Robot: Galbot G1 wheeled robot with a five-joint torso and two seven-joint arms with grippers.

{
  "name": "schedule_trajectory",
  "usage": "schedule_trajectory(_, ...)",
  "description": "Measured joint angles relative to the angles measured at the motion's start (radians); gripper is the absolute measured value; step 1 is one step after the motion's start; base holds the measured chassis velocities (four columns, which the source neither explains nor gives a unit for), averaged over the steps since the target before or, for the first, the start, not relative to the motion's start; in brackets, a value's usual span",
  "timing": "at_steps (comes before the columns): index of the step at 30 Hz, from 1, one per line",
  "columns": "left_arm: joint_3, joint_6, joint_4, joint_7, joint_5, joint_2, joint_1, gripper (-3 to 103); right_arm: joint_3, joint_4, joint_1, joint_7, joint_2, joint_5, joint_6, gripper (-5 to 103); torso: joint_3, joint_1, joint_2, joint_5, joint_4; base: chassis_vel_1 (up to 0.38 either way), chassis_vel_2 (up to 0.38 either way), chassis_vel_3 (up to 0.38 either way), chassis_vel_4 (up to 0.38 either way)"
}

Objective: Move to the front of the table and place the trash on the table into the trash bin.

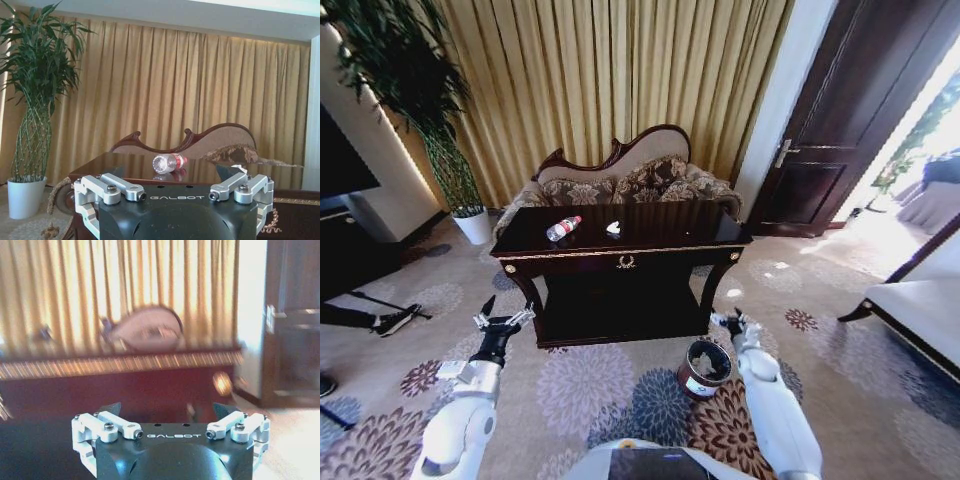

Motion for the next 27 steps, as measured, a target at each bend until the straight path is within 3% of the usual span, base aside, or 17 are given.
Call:
schedule_trajectory(5, 0.005, 0.003, 0.004, -0.001, 0.002, 0.000, -0.003, 100, -0.029, 0.231, -0.045, 0.000, -0.027, 0.131, -0.088, 100, 0.000, 0.000, 0.000, 0.0000, -0.0002, 0.000, 0.000, 0.000, 0.000)
schedule_trajectory(11, 0.004, 0.004, 0.007, -0.002, 0.003, 0.000, -0.004, 100, -0.074, 0.365, -0.101, 0.000, -0.019, 0.185, -0.114, 100, 0.000, 0.000, 0.000, 0.0001, -0.0001, 0.000, 0.000, 0.000, 0.000)
schedule_trajectory(27, 0.016, 0.006, 0.012, -0.002, 0.016, -0.008, -0.011, 100, -0.158, 0.426, -0.129, 0.000, 0.007, 0.158, -0.067, 100, 0.000, 0.000, 0.000, 0.0000, -0.0001, 0.000, 0.000, 0.000, 0.000)
